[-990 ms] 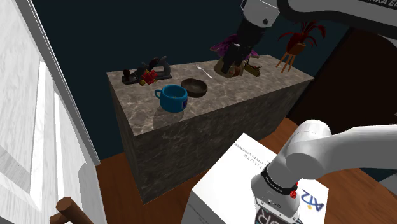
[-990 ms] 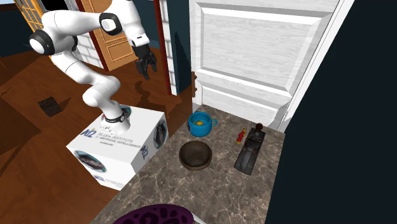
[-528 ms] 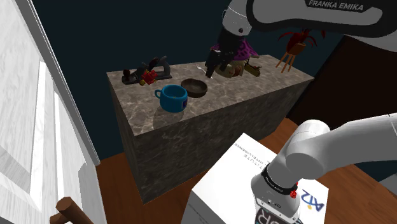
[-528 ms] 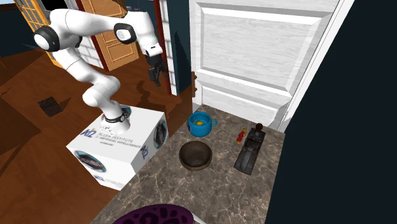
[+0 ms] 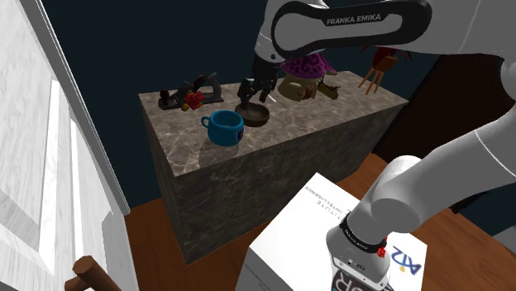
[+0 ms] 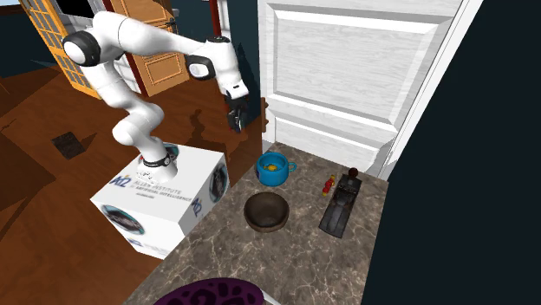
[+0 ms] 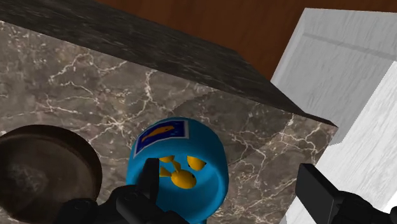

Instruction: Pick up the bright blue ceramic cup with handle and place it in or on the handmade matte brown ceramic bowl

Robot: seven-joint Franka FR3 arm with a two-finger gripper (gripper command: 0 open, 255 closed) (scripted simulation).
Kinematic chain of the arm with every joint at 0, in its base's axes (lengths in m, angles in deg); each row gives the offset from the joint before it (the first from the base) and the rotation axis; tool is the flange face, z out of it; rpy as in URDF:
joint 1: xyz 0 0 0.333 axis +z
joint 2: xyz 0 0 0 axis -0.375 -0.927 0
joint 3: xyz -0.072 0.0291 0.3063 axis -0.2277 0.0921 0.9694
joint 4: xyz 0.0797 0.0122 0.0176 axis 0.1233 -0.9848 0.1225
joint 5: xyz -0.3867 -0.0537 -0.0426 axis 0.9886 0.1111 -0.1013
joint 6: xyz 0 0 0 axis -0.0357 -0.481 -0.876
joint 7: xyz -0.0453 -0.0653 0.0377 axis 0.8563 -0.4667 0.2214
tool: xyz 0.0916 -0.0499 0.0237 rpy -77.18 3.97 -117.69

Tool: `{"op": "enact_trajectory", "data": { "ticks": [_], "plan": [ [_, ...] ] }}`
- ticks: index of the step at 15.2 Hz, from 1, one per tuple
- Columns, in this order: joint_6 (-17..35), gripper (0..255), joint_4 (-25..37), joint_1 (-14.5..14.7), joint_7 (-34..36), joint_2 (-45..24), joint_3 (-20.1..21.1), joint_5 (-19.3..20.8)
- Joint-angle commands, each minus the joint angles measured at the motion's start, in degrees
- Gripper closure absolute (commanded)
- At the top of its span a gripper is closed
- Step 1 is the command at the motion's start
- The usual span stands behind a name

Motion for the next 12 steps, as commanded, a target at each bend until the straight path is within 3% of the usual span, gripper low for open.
{"op": "enact_trajectory", "data": {
  "ticks": [1,12],
  "plan": [
    [2.09,0,2.02,-0.06,0.29,-4.52,0.13,-0.25],
    [9.41,0,16.78,0.23,2.01,-29.05,0.72,-1.16]
  ]
}}
